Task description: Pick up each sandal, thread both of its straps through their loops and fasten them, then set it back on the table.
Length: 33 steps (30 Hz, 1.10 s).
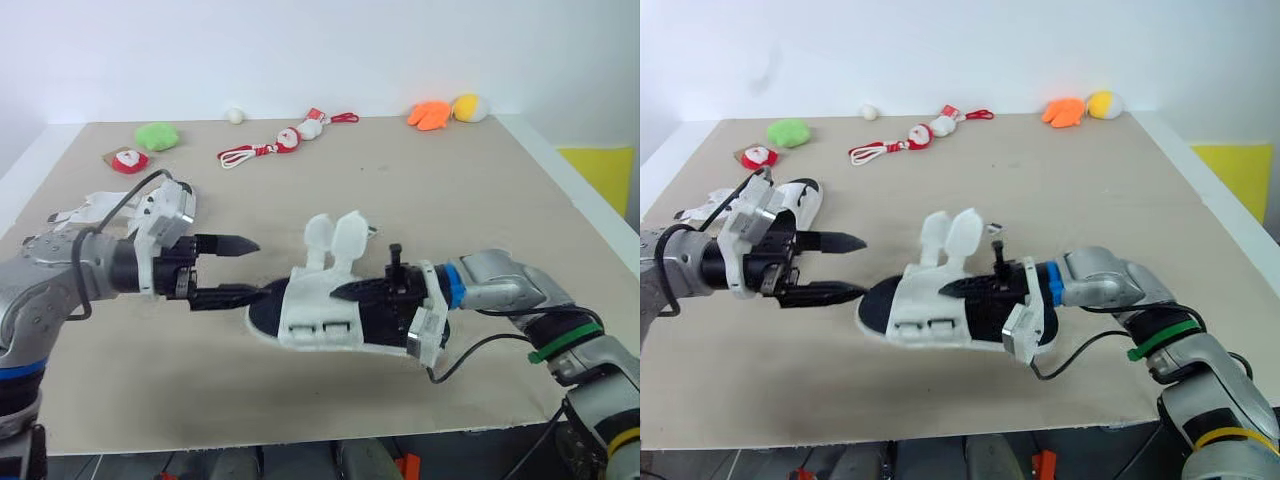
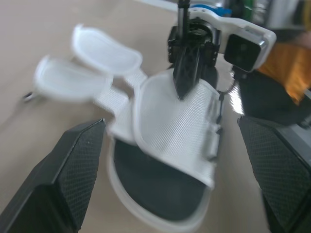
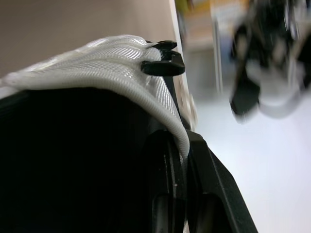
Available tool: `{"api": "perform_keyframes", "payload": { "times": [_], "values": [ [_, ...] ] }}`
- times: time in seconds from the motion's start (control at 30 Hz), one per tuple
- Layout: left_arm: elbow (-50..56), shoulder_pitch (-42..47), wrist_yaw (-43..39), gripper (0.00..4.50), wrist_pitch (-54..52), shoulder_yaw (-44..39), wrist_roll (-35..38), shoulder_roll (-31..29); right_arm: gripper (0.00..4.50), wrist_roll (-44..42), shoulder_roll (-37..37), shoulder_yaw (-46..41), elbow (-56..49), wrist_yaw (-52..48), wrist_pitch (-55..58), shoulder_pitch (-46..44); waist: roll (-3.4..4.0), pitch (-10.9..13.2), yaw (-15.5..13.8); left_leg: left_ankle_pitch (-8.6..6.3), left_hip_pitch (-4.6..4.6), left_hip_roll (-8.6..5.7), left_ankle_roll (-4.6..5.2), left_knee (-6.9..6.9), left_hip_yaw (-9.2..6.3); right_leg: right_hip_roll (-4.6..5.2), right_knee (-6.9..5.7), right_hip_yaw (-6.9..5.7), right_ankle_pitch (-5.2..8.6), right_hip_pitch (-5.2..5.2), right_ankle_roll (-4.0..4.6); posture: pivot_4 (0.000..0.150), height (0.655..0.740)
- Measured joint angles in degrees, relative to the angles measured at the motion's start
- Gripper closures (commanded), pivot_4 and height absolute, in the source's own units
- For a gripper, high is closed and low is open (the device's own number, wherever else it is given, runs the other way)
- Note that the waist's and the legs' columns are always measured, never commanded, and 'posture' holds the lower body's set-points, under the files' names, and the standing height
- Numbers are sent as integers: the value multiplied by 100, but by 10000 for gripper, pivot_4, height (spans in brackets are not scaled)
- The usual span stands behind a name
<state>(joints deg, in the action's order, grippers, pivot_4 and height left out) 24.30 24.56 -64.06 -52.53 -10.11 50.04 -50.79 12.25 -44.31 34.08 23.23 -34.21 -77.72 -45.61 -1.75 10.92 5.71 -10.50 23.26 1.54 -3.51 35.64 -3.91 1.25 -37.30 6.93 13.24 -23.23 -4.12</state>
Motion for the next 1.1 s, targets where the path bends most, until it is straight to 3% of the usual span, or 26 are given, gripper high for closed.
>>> {"api": "perform_keyframes", "payload": {
  "times": [0.47,0.5,0.57,0.77,1.0,1.1],
  "values": [
    [117,-747,474,0,236,-147,-12,7,44753,1466,625,-175,1428,75,-840,-499,-11,2,-6,2,-2,2,1,0,-4,0,-3,-8,13,0,42,1500,7400],
    [117,-747,489,0,261,-144,-13,17,36729,1519,653,-206,1431,99,-836,-499,-11,2,-6,2,-3,2,0,0,-4,0,-5,-7,13,0,43,1500,7400],
    [113,-750,499,0,283,-125,-19,21,29936,1569,656,-229,1429,160,-777,-498,-11,2,-6,4,-6,2,0,1,-4,0,-8,-7,12,1,44,1500,7400],
    [-74,-761,501,0,371,-67,-85,28,647,921,168,-71,1184,171,-487,-416,-11,3,-10,6,-6,0,2,1,-4,1,-10,-6,14,2,45,1500,7400],
    [-548,-636,513,0,396,16,-147,146,647,-31,-706,188,830,-173,-182,-192,-11,3,-17,5,-6,0,3,0,-4,1,-10,-6,17,1,46,1500,7400],
    [-1037,-284,759,0,281,43,-107,468,647,-1210,-1241,303,366,-888,695,96,-8,5,-32,7,-6,-1,6,2,-6,1,-14,-7,15,3,43,1500,7400]
  ]
}}
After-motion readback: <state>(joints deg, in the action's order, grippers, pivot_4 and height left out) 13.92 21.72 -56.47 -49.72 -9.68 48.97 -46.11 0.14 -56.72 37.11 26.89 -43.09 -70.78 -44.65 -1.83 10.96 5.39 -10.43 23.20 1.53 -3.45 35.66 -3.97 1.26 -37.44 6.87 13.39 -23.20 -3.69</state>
